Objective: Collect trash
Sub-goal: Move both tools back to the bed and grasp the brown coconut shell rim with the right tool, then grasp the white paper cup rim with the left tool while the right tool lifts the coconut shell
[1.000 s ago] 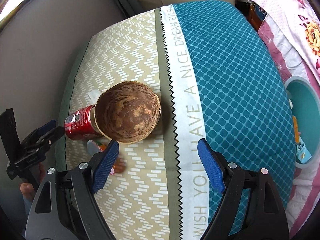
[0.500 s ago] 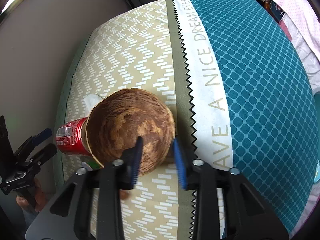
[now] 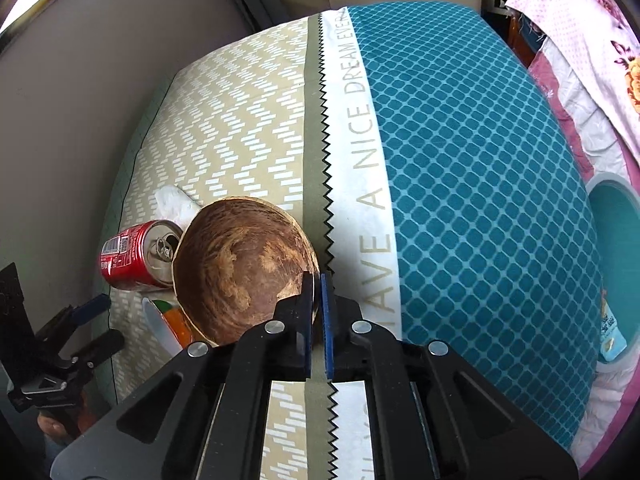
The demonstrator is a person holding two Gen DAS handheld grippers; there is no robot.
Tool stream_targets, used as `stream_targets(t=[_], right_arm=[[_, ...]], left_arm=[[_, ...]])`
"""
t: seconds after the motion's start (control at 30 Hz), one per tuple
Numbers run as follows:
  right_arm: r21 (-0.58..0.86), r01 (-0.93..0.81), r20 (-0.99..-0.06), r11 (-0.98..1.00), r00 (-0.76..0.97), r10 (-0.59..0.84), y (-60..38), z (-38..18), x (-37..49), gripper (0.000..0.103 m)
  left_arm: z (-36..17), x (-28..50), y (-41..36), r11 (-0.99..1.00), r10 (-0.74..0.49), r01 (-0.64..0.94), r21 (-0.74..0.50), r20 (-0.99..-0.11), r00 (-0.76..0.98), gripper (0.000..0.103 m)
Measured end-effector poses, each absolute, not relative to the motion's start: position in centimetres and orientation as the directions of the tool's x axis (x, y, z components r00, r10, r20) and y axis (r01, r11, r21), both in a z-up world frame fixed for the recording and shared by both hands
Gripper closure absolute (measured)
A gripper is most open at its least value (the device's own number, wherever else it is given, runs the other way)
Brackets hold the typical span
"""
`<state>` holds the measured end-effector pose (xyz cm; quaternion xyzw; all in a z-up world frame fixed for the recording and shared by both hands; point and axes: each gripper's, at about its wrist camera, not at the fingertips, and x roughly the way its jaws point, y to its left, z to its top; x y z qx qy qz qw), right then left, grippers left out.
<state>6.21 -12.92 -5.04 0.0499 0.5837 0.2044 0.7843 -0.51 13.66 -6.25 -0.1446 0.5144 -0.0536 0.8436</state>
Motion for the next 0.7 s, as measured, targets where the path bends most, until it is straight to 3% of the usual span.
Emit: stream_targets(t=[0.07,0.17,0.33,0.37,0.5,0.7], right_arm=[[0.320,-0.256,-0.894,0.912,0.237,0.380,-13.6,-4.9,5.9,0.099],[0.325,-0.243,-0.892,0.914,0.243,0.382,-14.7,-4.7,5.6,0.099],[0.326,-0.230,-0.890,0.917,0.250,0.380,-16.0,-4.7,5.3,0.099],[0.331,-0.228,-0.889,0.915,0.248,0.384,-16.3,-4.7,5.2,0.099],[0.353,-0.217,-0.884,0.910,0.242,0.400,-17.2,-4.9,5.3,0.096],[0.389,-0.196,-0.877,0.900,0.220,0.427,-18.1,-6.3,5.8,0.094]], left_arm=[[-6.6,-0.1,12.9,0.954,-0.238,-0.056,-0.296,-0.855,0.461,0.026],[-7.1,0.4,11.7,0.954,-0.242,-0.049,-0.296,-0.855,0.459,0.036],[-7.9,1.1,10.0,0.960,-0.227,-0.045,-0.277,-0.861,0.455,0.044],[-7.9,1.2,9.7,0.963,-0.222,-0.037,-0.268,-0.862,0.456,0.057],[-8.2,1.6,8.4,0.970,-0.214,-0.008,-0.243,-0.868,0.447,0.084],[-8.2,1.8,7.3,0.974,-0.215,0.027,-0.226,-0.873,0.438,0.087]])
